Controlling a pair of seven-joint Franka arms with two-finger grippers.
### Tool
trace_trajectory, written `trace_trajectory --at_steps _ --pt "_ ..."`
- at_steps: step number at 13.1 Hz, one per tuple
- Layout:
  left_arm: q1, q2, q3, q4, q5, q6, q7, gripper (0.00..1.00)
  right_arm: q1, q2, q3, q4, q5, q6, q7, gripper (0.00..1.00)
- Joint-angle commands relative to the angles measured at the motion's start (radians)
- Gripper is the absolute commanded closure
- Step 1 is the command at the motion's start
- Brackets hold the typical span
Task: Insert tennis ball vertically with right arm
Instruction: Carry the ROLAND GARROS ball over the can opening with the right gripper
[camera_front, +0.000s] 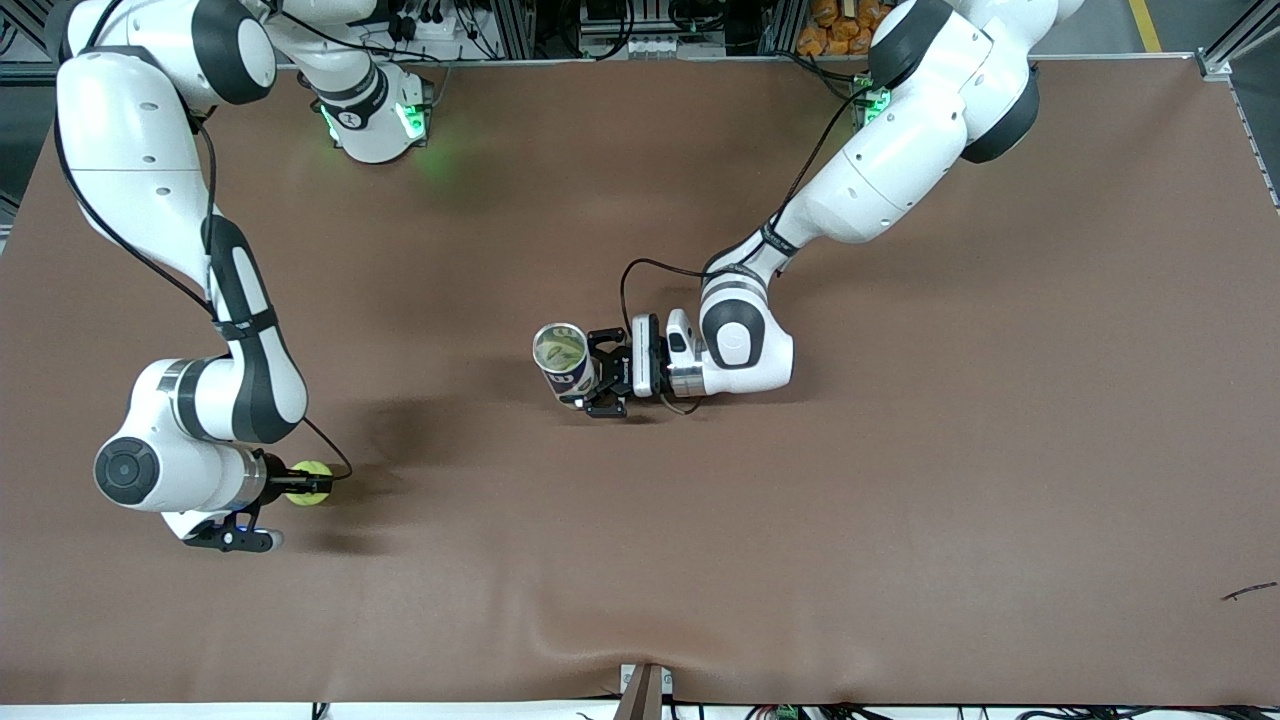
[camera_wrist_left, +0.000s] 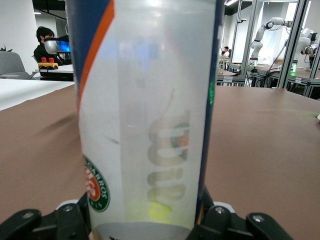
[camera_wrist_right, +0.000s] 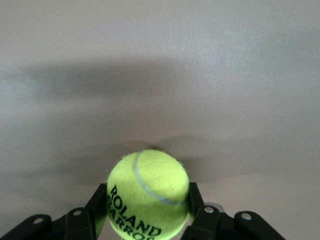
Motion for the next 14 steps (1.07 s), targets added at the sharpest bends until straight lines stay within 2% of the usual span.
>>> trace_trajectory --at_steps 1,6,9,14 --pt "0.003 0.006 -0.005 0.008 -0.010 0.001 0.033 0.23 0.019 -0.098 0.037 -0.008 0.014 -0.061 0.000 0.49" --pt "0.003 0.006 -0.005 0.008 -0.009 0.001 0.033 0.23 0.163 -0.232 0.061 -0.005 0.030 -0.197 0.307 0.49" --pt "0.003 0.007 -0.005 0.008 -0.010 0.001 0.033 0.23 0.226 -0.279 0.095 -0.002 0.164 -0.279 0.501 0.49" --pt "0.003 0.006 -0.005 0.008 -0.010 0.001 0.033 0.23 0.348 -0.325 0.129 0.023 0.176 -0.363 0.821 0.49"
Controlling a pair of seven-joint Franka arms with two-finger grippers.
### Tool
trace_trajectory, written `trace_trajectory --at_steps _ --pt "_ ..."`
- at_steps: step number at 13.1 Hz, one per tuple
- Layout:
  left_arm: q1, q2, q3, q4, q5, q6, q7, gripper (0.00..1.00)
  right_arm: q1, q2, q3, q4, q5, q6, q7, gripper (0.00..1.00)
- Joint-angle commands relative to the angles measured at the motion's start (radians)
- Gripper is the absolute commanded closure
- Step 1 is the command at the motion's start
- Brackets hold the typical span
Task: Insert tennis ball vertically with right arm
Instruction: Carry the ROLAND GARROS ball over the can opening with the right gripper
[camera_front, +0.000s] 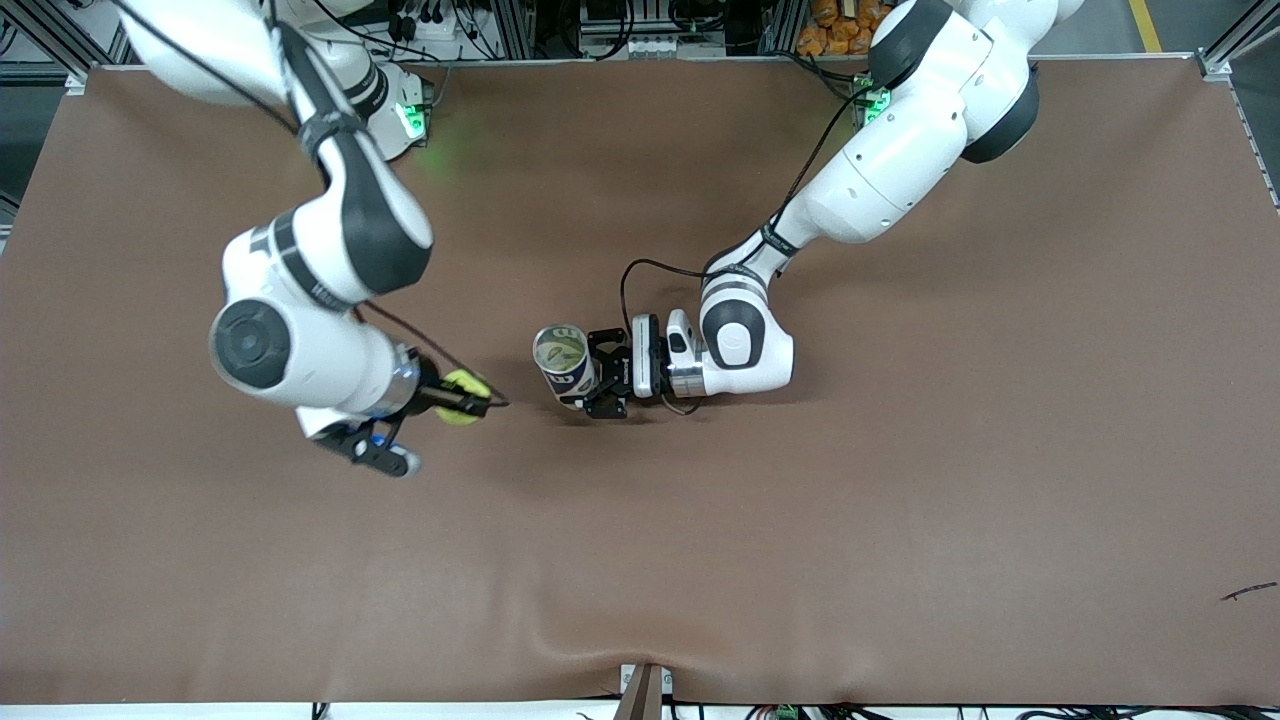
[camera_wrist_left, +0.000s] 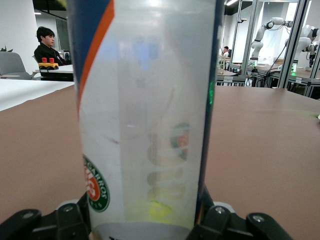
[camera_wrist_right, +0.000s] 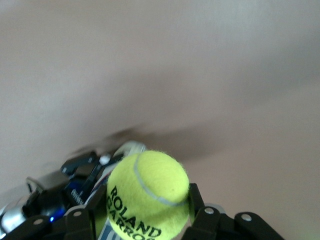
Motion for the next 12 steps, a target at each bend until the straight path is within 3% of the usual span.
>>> trace_trajectory --at_steps 1,7,12 --pt "0.001 0.007 -0.006 0.006 -0.012 0.001 0.033 0.23 0.059 -0.026 0.006 -0.001 0.019 -0.028 0.154 0.49" --pt "0.003 0.007 -0.006 0.005 -0.010 0.001 0.035 0.22 0.170 -0.018 0.001 -0.002 0.021 -0.022 0.336 0.49" --pt "0.003 0.007 -0.006 0.005 -0.010 0.001 0.035 0.22 0.171 0.003 -0.002 -0.013 0.008 -0.020 0.353 0.49"
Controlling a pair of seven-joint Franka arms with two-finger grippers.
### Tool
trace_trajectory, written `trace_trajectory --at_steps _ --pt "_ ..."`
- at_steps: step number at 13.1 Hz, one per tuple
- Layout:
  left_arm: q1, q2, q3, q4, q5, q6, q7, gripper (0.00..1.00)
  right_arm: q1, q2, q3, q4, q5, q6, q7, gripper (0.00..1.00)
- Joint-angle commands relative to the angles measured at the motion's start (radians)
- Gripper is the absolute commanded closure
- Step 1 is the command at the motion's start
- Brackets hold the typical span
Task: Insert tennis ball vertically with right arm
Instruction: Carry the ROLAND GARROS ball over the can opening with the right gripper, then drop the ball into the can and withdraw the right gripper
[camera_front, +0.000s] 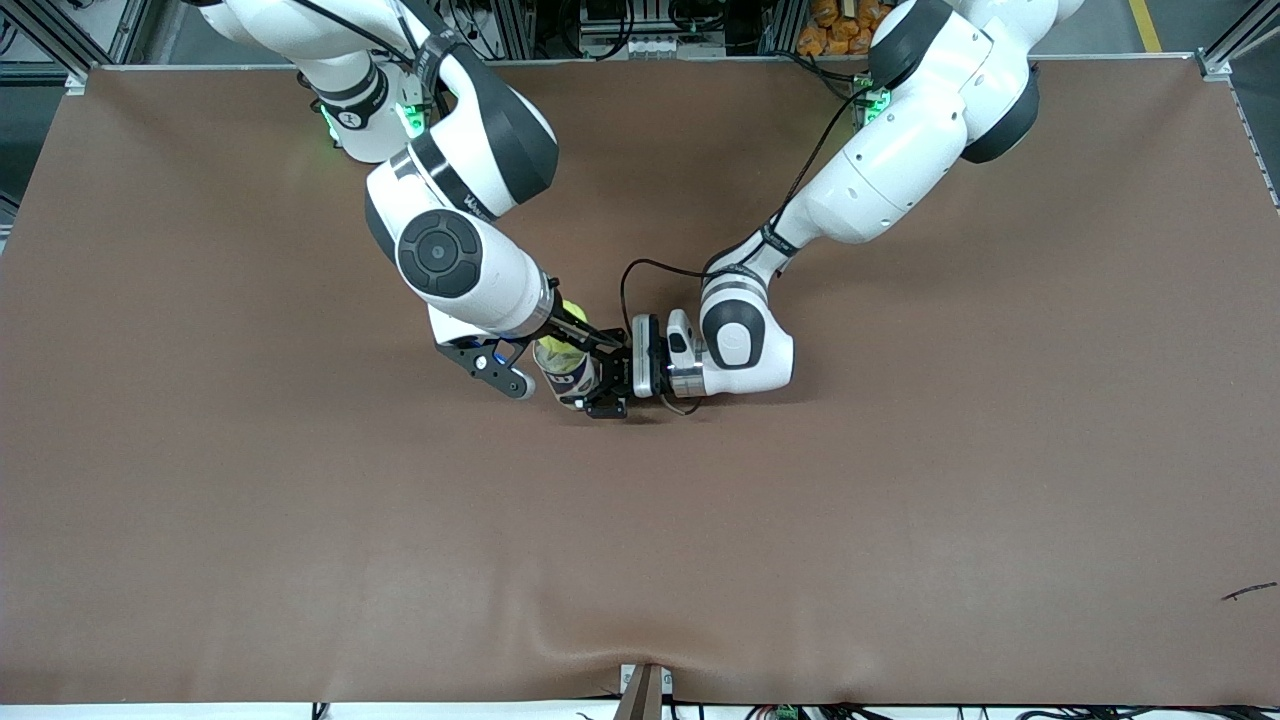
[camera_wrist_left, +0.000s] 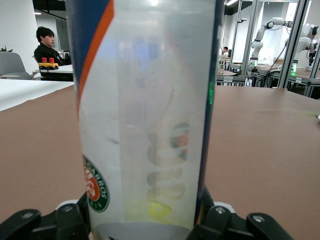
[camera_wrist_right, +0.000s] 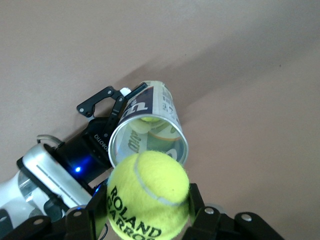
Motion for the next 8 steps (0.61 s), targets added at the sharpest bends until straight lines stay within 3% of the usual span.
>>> trace_trajectory --at_steps 1,7,8 --pt "0.003 0.005 -0.006 0.005 -0.010 0.001 0.034 0.22 -0.001 0.011 -0.007 -0.004 0.004 -0.003 0.013 0.49" --pt "0.003 0.005 -0.006 0.005 -0.010 0.002 0.034 0.22 0.000 0.046 -0.010 -0.004 0.003 0.011 0.013 0.46" --pt "0.003 0.007 -0.006 0.005 -0.010 0.001 0.034 0.22 0.000 0.049 -0.010 -0.004 0.003 0.012 0.013 0.26"
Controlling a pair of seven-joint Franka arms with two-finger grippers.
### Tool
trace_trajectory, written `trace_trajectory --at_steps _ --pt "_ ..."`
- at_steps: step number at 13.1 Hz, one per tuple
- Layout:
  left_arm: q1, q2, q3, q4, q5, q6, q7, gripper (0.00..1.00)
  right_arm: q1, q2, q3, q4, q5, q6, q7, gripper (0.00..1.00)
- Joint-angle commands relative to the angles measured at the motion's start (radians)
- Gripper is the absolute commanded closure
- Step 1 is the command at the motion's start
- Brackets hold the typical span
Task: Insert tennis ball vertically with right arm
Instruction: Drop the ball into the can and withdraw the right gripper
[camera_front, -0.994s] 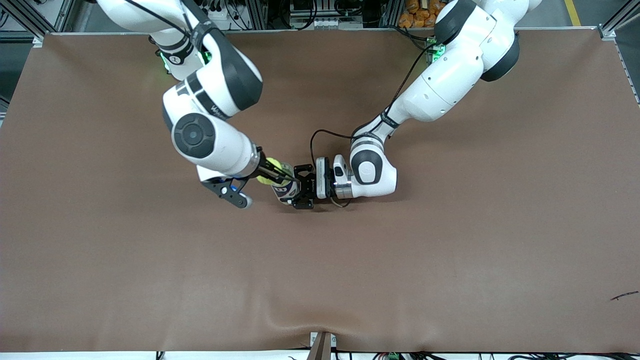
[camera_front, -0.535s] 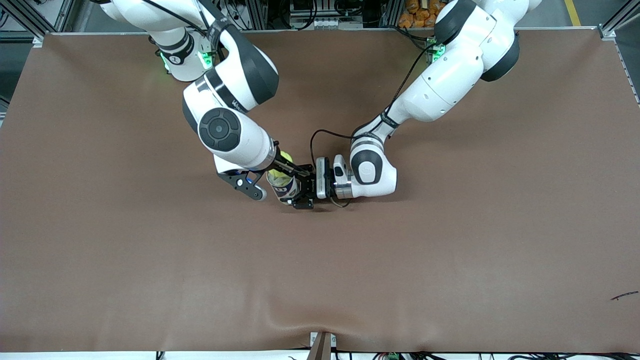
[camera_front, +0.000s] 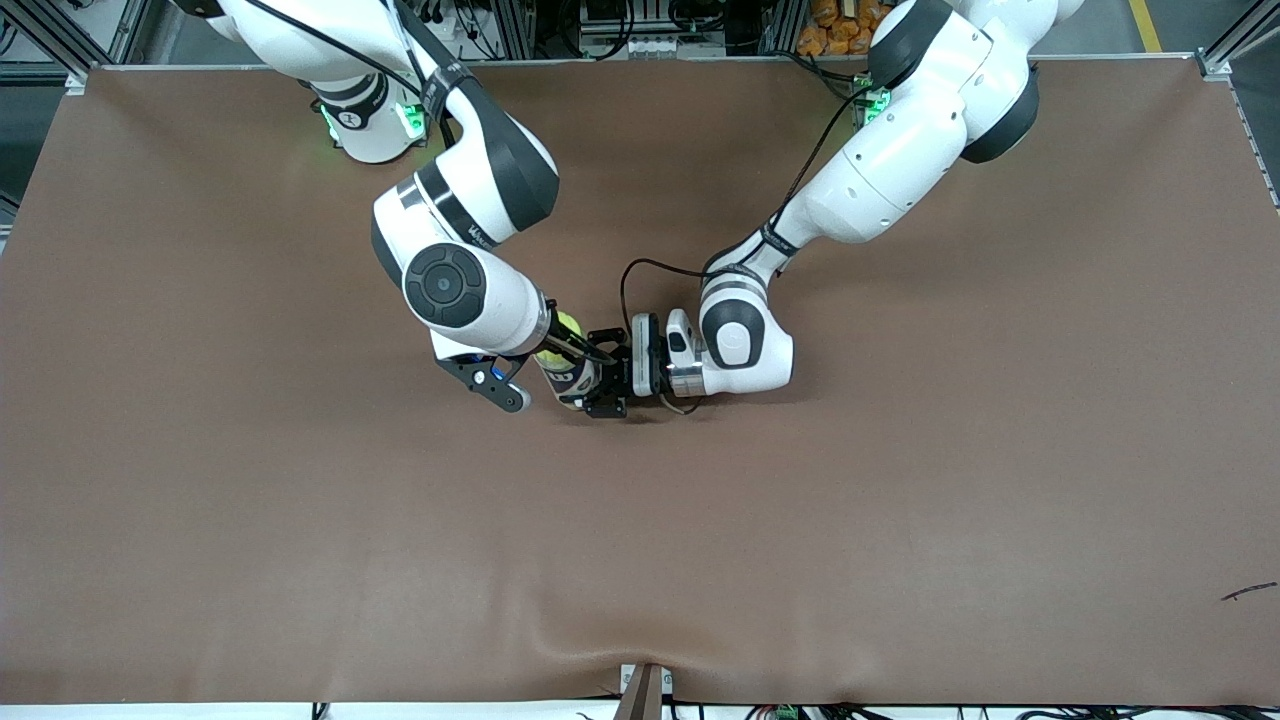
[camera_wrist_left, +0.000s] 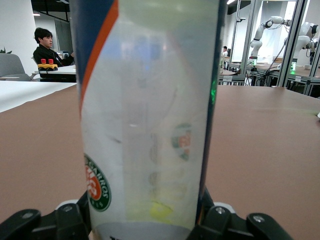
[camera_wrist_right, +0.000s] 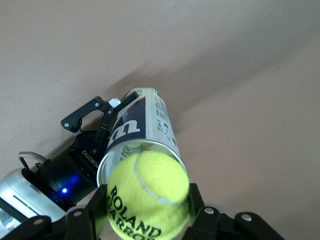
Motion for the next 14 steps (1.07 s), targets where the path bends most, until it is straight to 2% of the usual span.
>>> trace_trajectory --at_steps 1,11,14 --pt "0.004 0.005 -0.005 0.005 -0.010 0.001 0.023 0.22 0.000 0.016 0.002 0.004 0.004 -0.001 0.013 0.00" --pt "0.004 0.005 -0.005 0.007 -0.010 0.001 0.021 0.21 -0.046 0.004 0.002 0.046 0.007 -0.033 0.007 0.00" --pt "0.004 0.005 -0.005 0.005 -0.010 0.001 0.021 0.21 -0.042 0.001 0.002 0.044 0.006 -0.114 0.013 0.00"
